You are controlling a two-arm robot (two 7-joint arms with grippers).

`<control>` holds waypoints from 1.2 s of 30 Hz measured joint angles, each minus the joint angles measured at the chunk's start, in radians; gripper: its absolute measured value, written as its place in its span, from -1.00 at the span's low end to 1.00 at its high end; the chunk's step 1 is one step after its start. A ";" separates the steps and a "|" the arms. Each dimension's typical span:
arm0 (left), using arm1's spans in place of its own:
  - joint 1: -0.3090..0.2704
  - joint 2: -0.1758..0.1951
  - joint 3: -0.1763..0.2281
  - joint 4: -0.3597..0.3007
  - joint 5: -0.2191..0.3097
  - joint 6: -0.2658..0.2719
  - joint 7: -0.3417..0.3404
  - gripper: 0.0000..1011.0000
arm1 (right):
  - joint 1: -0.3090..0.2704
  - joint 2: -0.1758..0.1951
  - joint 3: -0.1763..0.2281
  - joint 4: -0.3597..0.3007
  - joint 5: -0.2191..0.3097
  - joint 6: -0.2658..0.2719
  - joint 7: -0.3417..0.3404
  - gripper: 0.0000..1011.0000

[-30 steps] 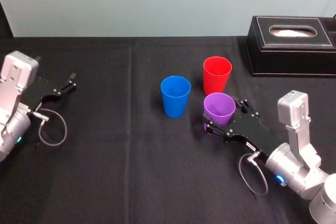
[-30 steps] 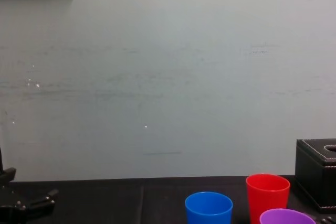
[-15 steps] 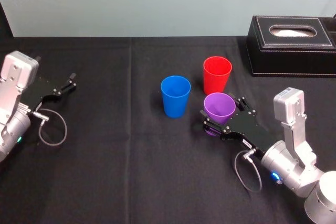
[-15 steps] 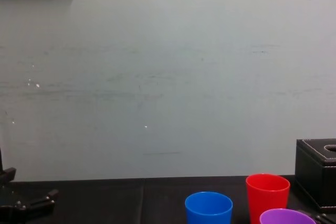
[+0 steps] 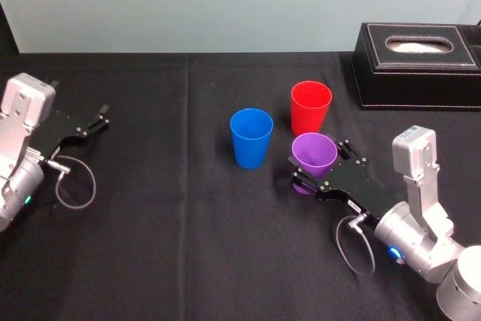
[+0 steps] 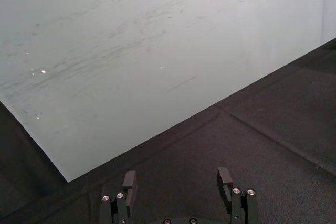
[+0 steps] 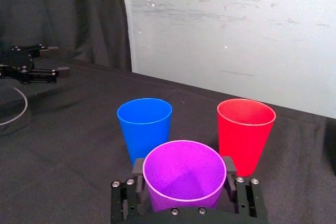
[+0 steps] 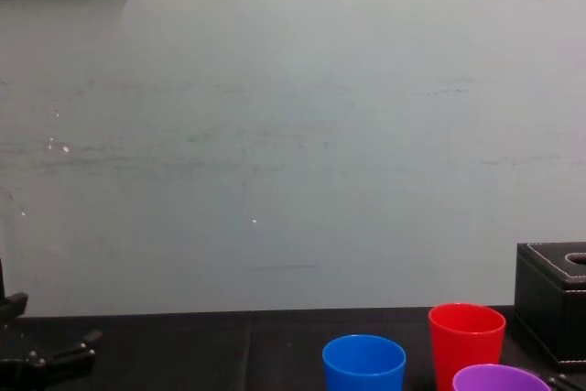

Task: Stack the three plastic cups sequentially using one hand.

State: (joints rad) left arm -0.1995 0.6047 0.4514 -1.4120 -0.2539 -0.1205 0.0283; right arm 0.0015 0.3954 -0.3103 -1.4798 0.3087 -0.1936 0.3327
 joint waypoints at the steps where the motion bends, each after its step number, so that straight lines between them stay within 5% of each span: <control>1: 0.000 0.000 0.000 0.000 0.000 0.000 0.000 0.99 | 0.000 0.000 0.000 0.000 0.000 0.000 0.000 0.80; 6: 0.000 0.000 0.000 0.000 0.000 0.000 0.000 0.99 | 0.000 0.001 -0.001 0.000 0.000 -0.001 -0.001 0.58; 15: 0.000 0.000 0.000 0.000 0.000 0.000 0.000 0.99 | 0.000 0.001 -0.001 0.000 0.001 -0.002 -0.001 0.48; 24: 0.000 0.000 0.000 0.000 0.000 0.000 0.000 0.99 | -0.019 0.009 0.033 -0.085 -0.003 0.048 0.009 0.44; 36: 0.000 0.000 0.000 0.000 0.000 0.000 0.000 0.99 | -0.005 0.047 0.087 -0.226 0.055 0.140 0.058 0.44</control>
State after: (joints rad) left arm -0.1996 0.6047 0.4514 -1.4119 -0.2538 -0.1205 0.0283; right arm -0.0034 0.4429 -0.2229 -1.7061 0.3641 -0.0540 0.3909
